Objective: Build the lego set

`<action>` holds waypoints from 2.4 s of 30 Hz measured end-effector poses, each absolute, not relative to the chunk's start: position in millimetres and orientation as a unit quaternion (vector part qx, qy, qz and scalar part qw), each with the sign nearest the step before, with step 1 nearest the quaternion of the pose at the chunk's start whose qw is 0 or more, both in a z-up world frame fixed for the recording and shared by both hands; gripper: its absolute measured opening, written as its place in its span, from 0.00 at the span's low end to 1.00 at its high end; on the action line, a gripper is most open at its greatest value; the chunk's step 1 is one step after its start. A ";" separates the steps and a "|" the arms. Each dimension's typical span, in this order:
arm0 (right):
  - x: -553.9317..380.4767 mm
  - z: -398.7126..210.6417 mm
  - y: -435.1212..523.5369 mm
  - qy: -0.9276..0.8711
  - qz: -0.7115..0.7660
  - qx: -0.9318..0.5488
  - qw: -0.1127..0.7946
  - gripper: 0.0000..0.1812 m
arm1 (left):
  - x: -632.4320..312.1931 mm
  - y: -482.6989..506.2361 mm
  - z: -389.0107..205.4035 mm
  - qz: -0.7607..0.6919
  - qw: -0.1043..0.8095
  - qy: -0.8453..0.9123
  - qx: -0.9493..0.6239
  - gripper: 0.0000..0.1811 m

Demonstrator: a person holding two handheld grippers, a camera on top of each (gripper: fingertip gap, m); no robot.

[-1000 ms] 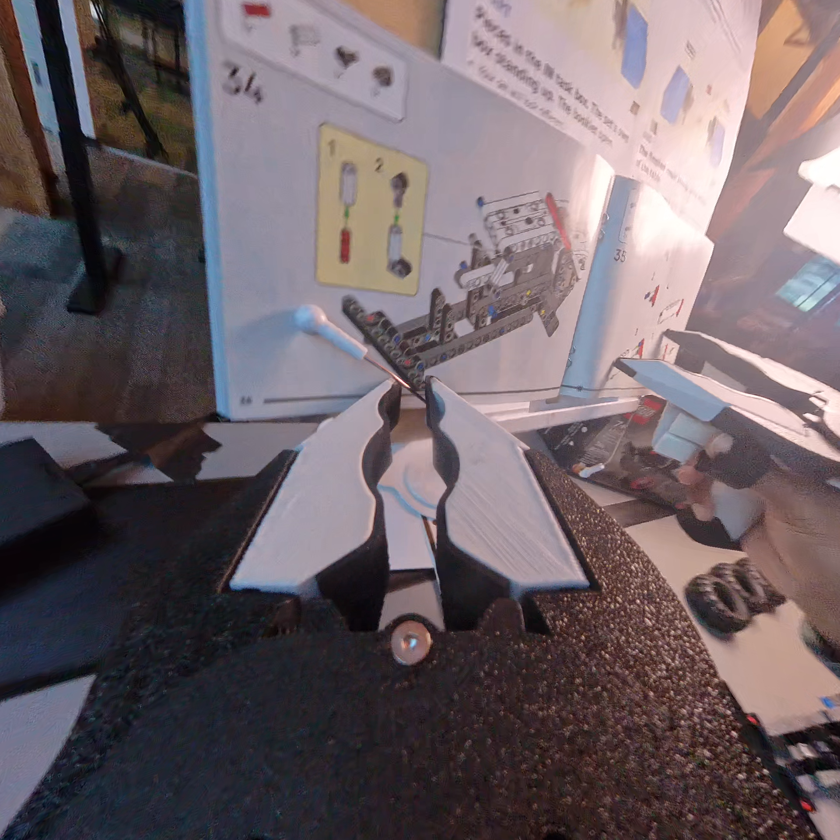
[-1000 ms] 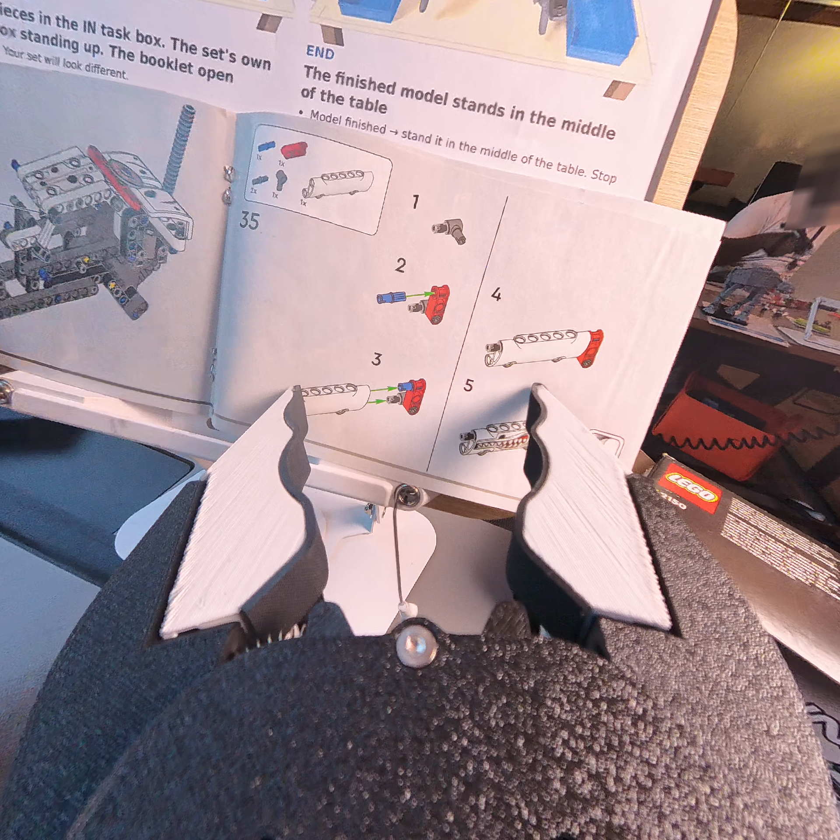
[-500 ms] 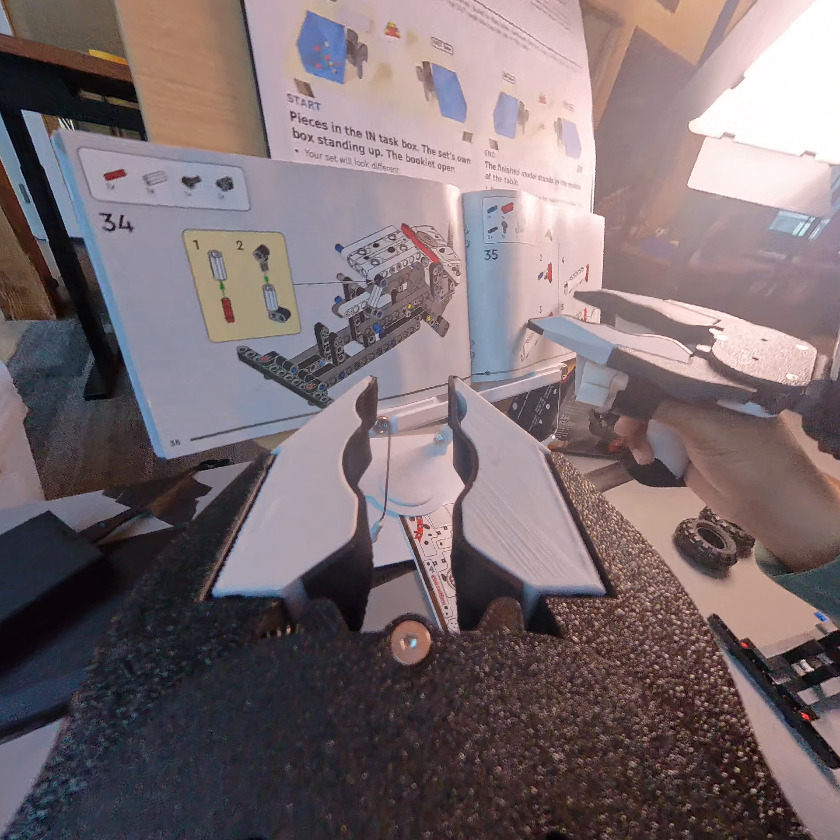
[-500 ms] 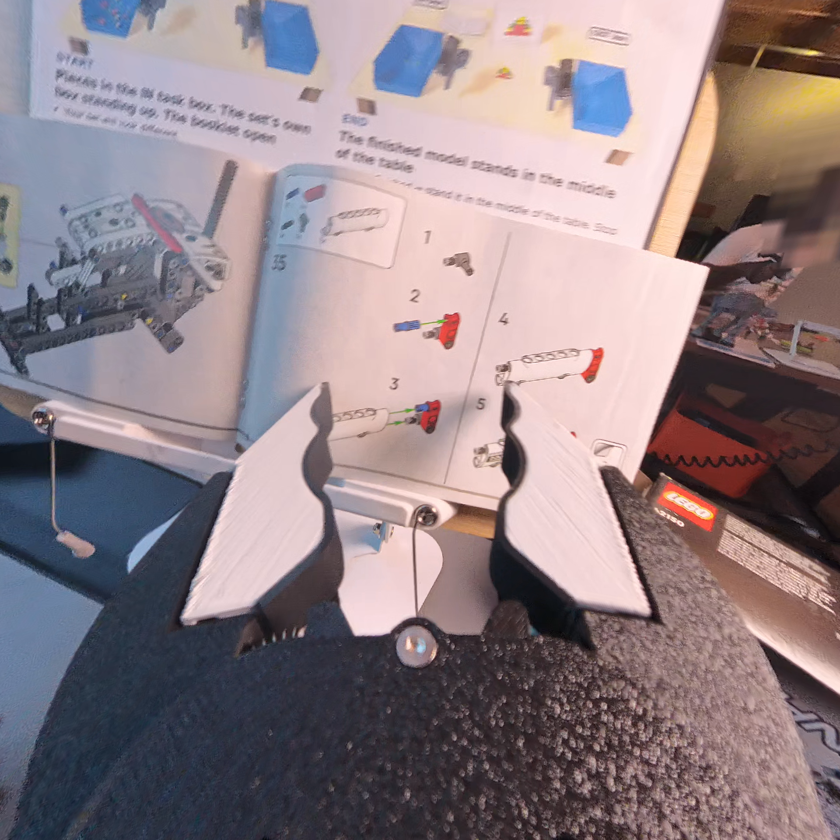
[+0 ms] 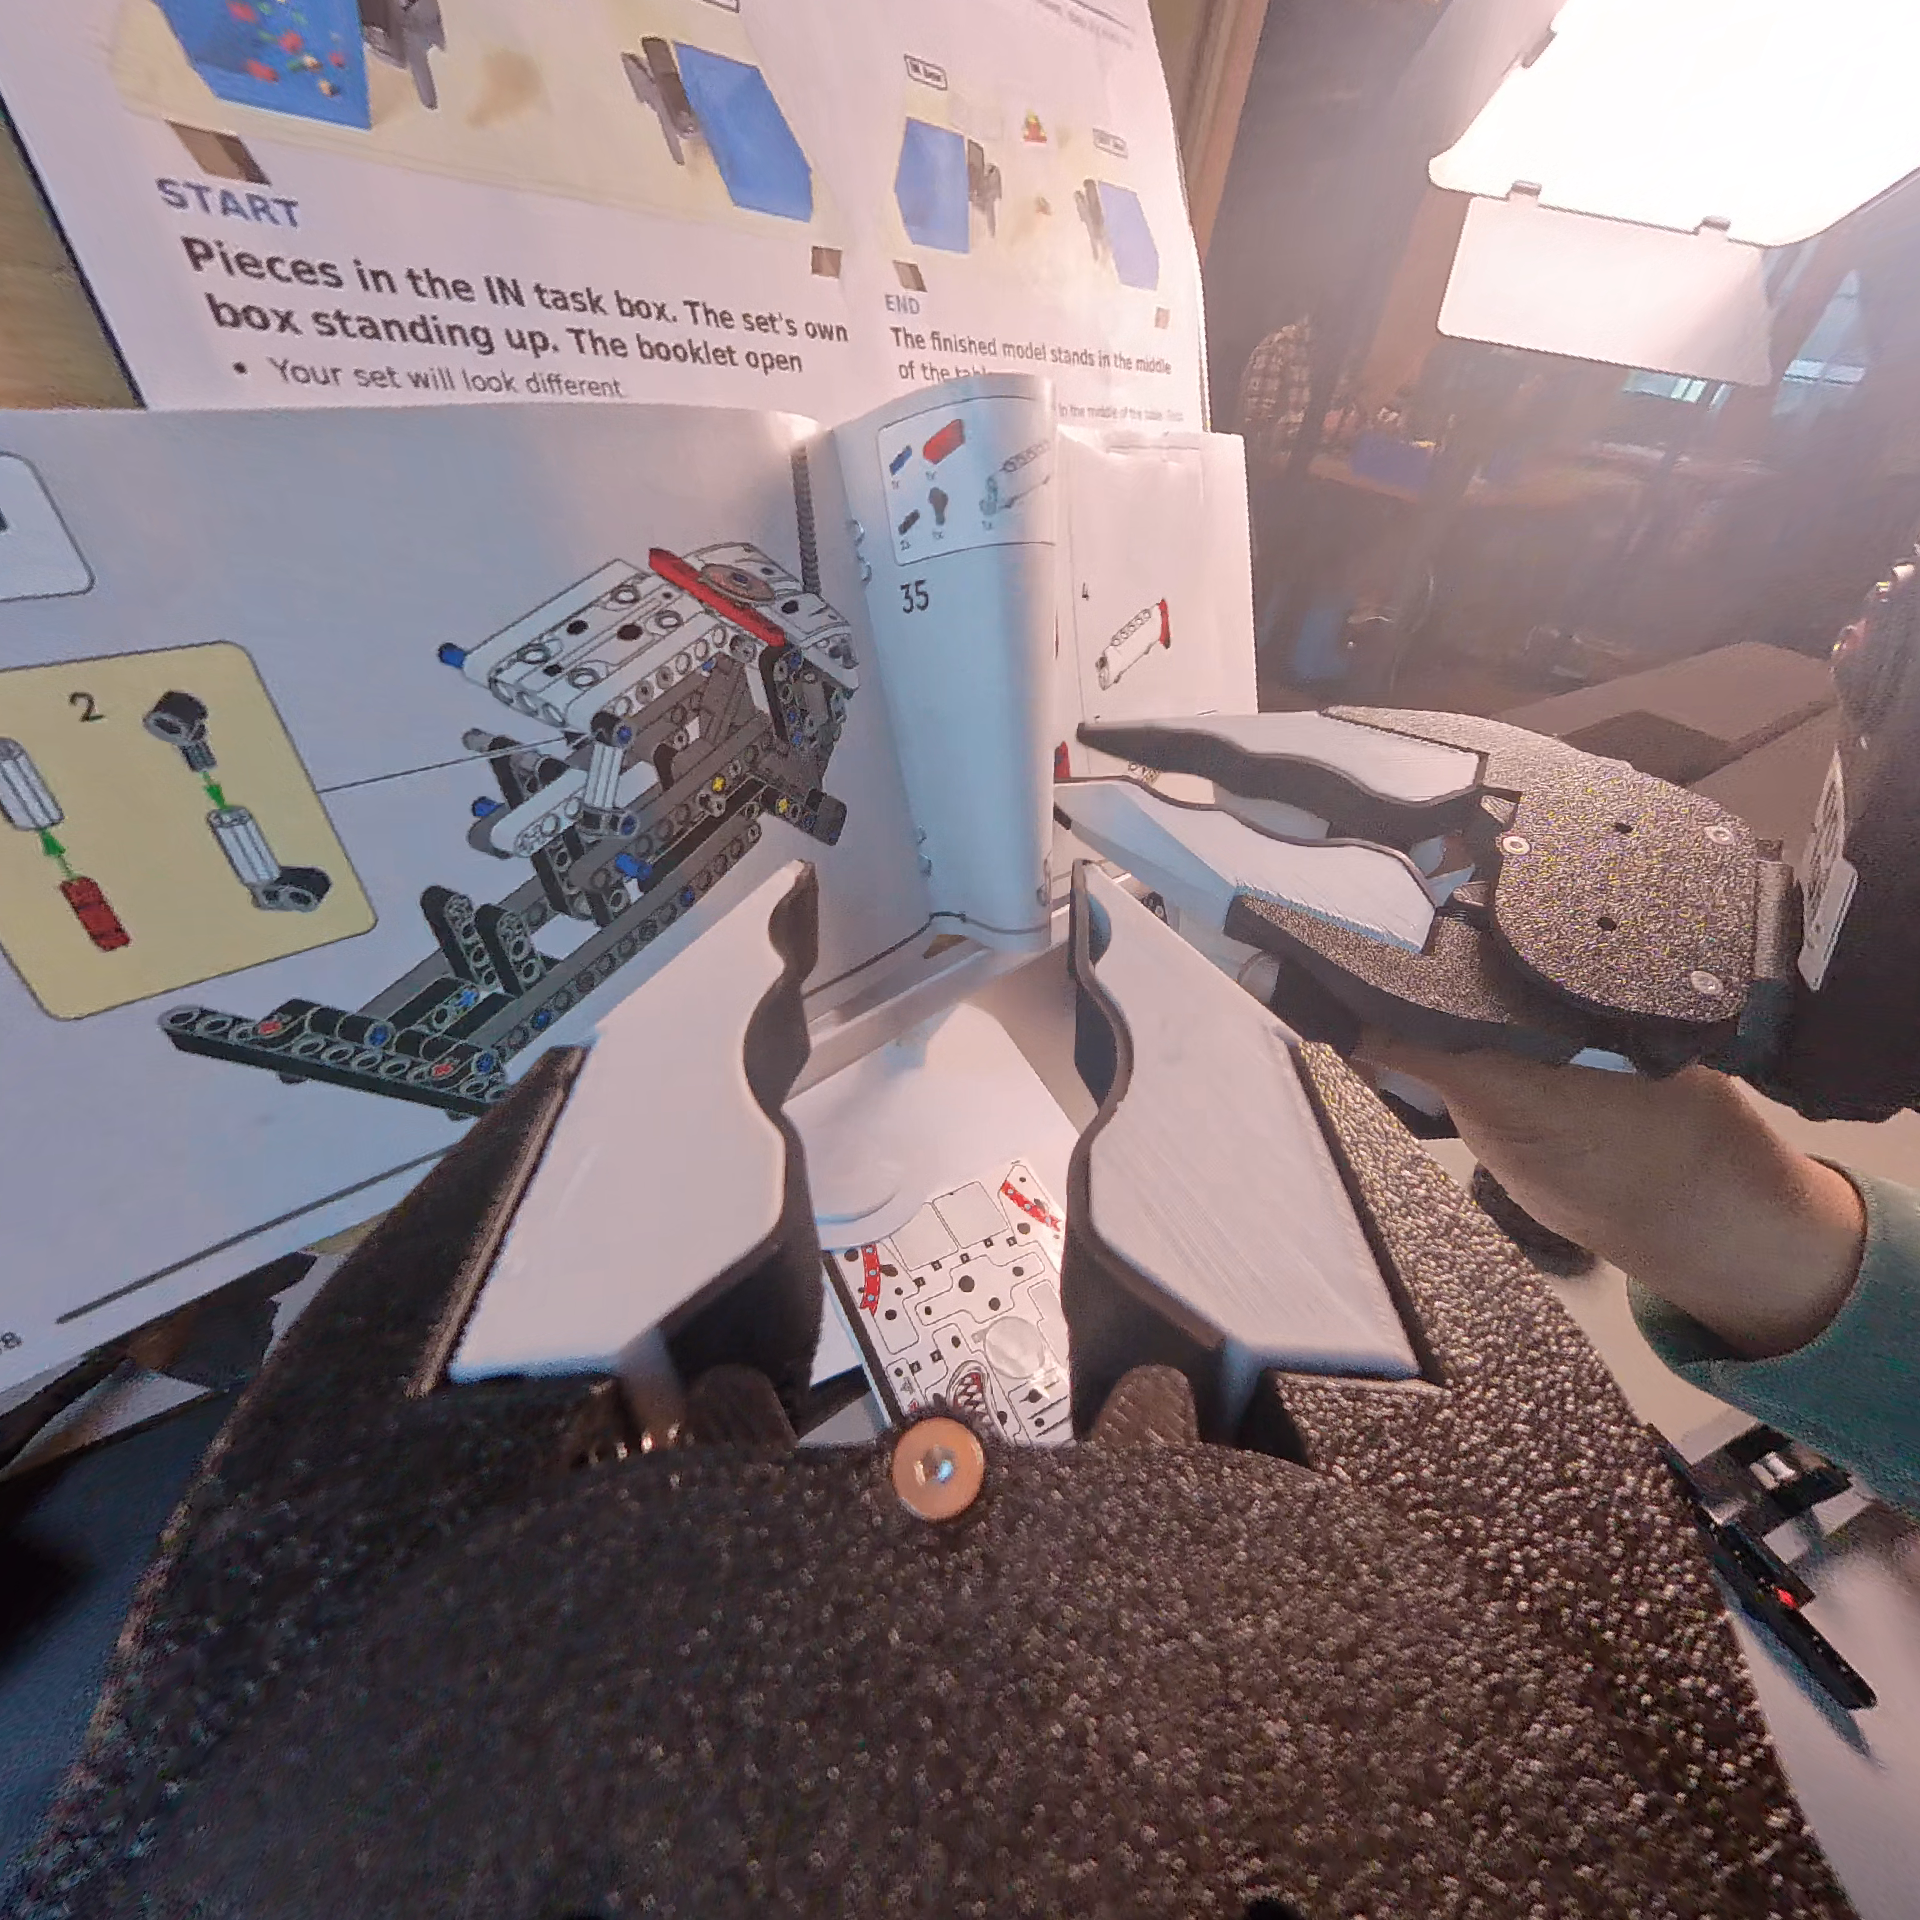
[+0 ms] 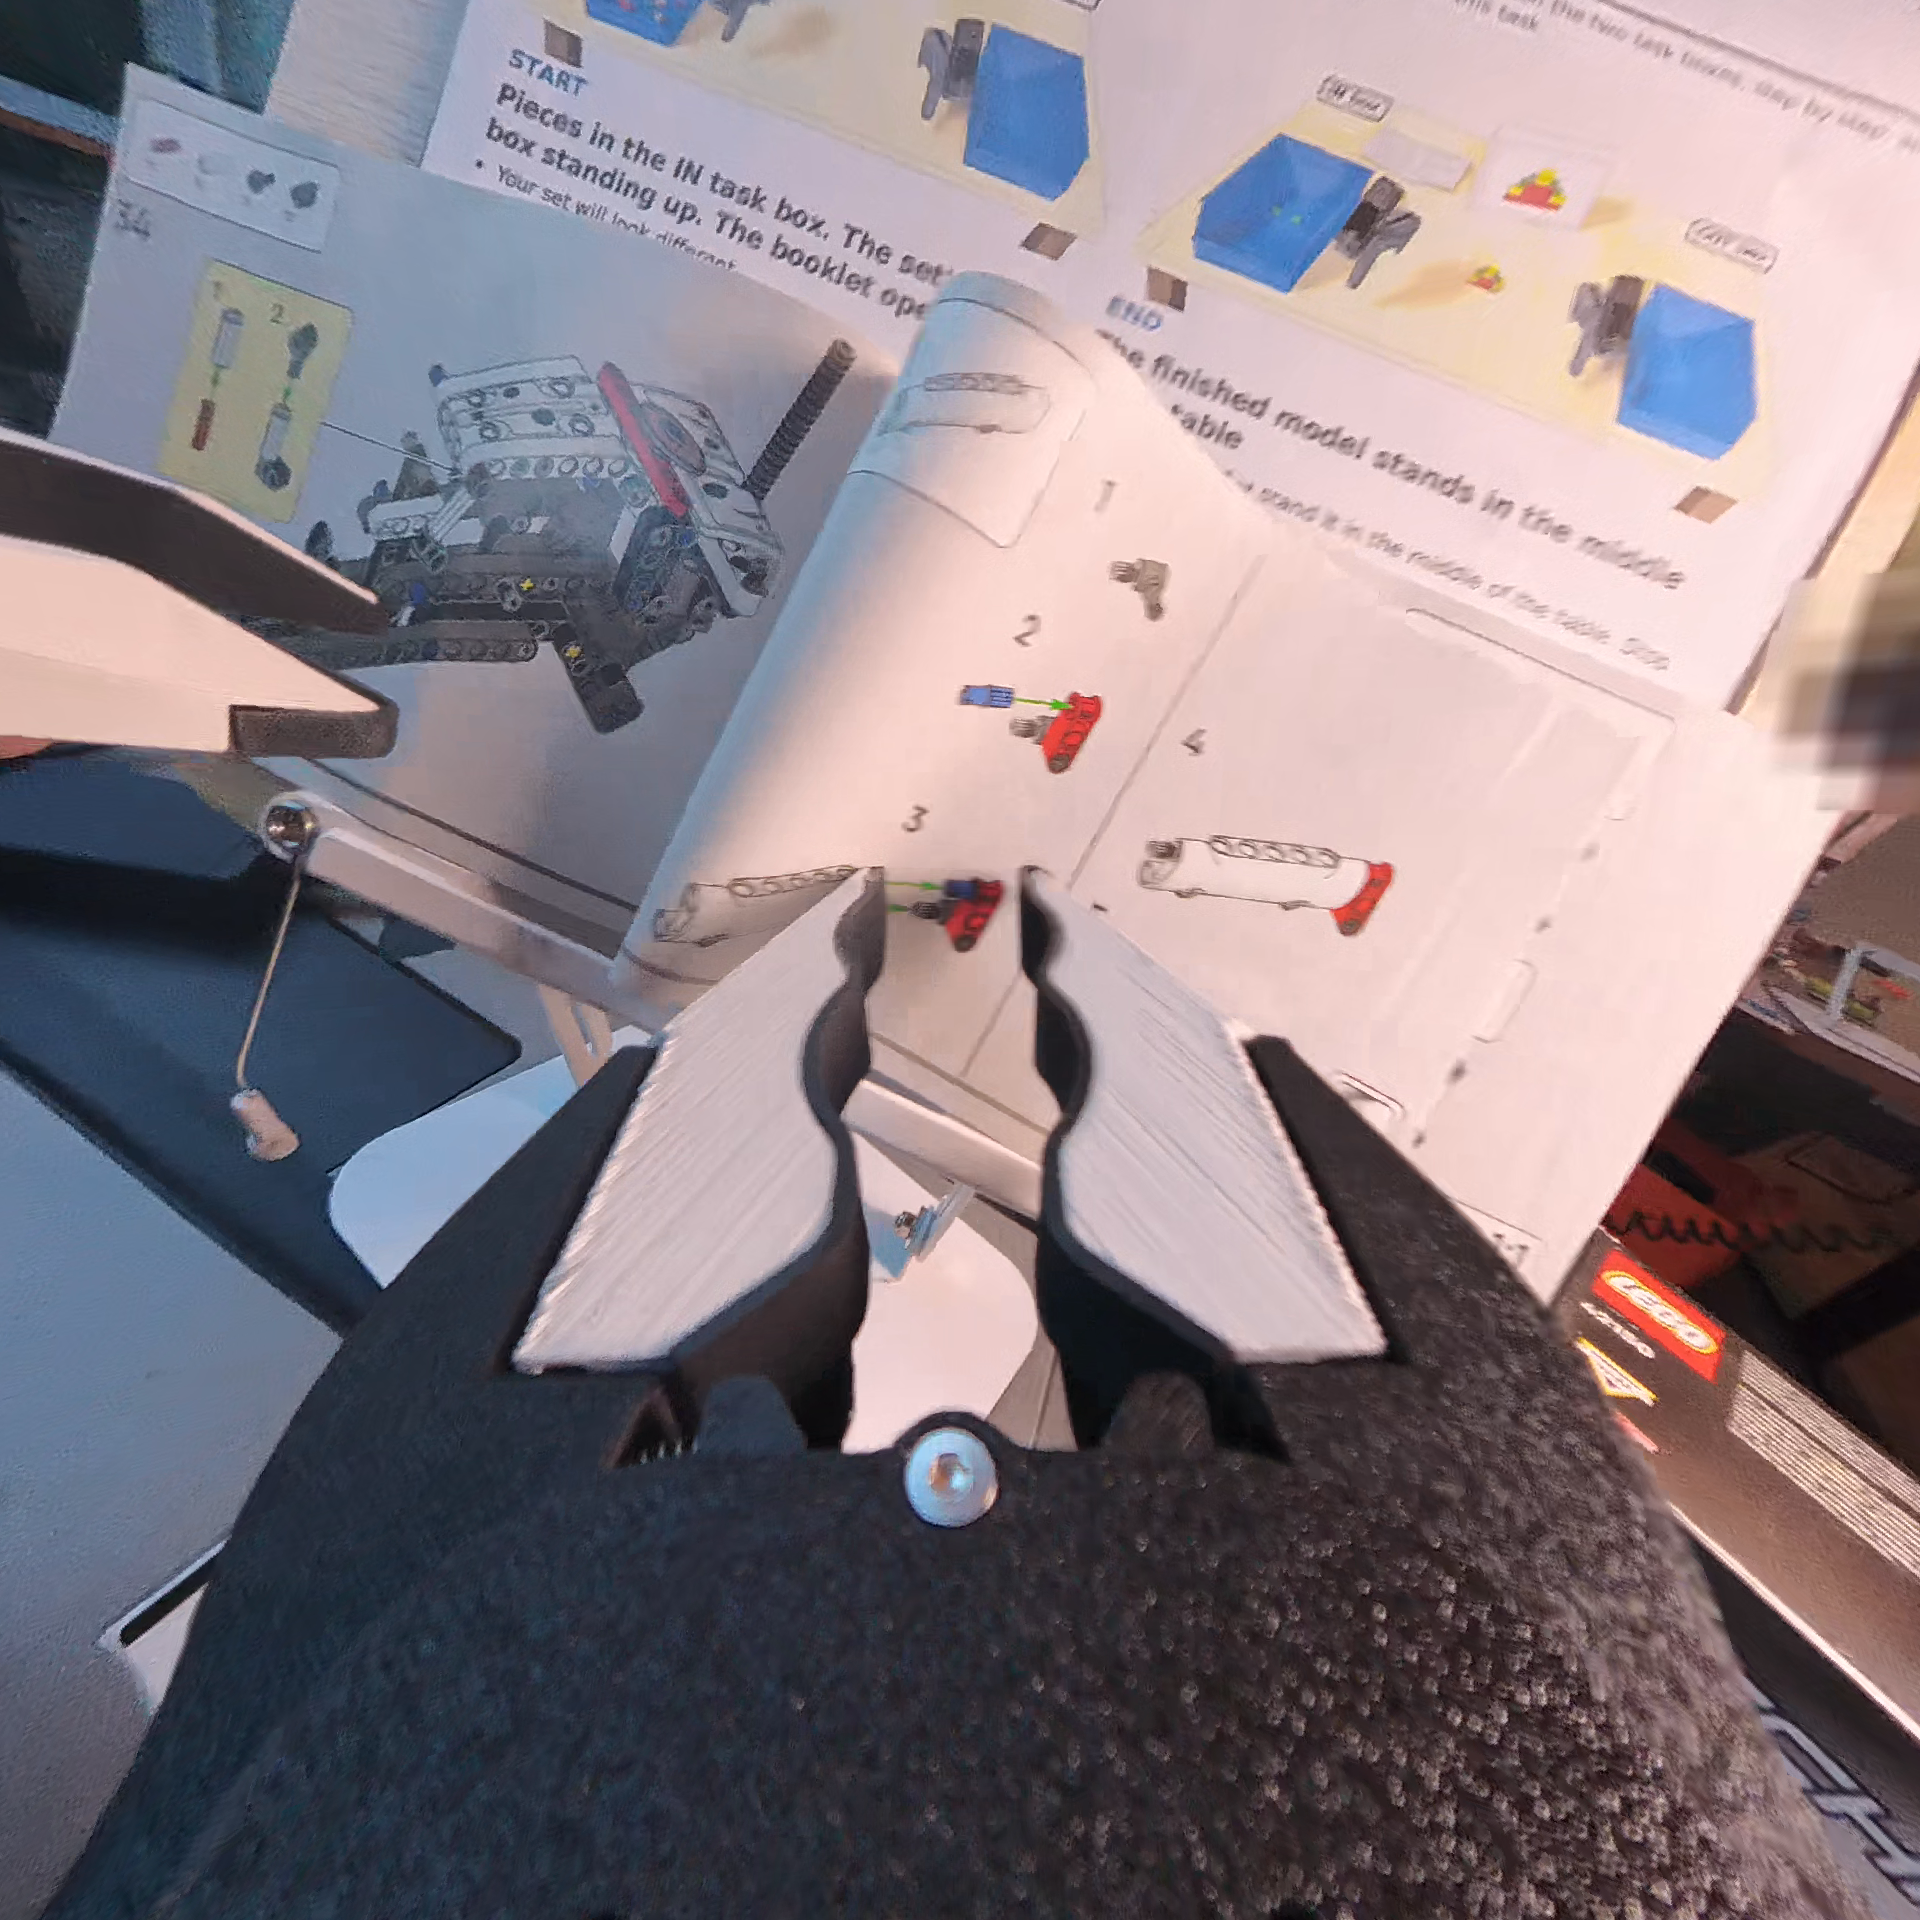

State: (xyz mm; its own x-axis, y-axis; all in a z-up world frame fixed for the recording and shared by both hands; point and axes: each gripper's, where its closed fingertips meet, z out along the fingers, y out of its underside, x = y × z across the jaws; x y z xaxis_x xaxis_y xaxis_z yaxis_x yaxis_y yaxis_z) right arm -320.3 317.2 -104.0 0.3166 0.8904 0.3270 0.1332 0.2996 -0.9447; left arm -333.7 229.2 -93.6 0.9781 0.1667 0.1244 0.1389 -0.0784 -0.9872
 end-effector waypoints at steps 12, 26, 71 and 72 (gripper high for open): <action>-322.6 -111.8 324.1 -0.490 0.307 -0.538 0.613 0.31 | -330.2 243.5 -91.0 0.019 0.667 -0.092 -0.739 0.28; -324.7 -88.8 228.4 -0.589 0.337 -0.324 0.659 0.10 | -300.6 210.8 -46.8 -0.101 0.730 -0.090 -0.670 0.35; -354.5 -93.4 231.3 -0.547 0.338 -0.433 0.632 0.23 | -419.6 163.8 -122.4 0.056 0.651 -0.198 -0.730 0.13; -349.8 -93.1 240.3 -0.539 0.332 -0.441 0.636 0.22 | -424.8 164.4 -124.2 0.074 0.646 -0.199 -0.733 0.13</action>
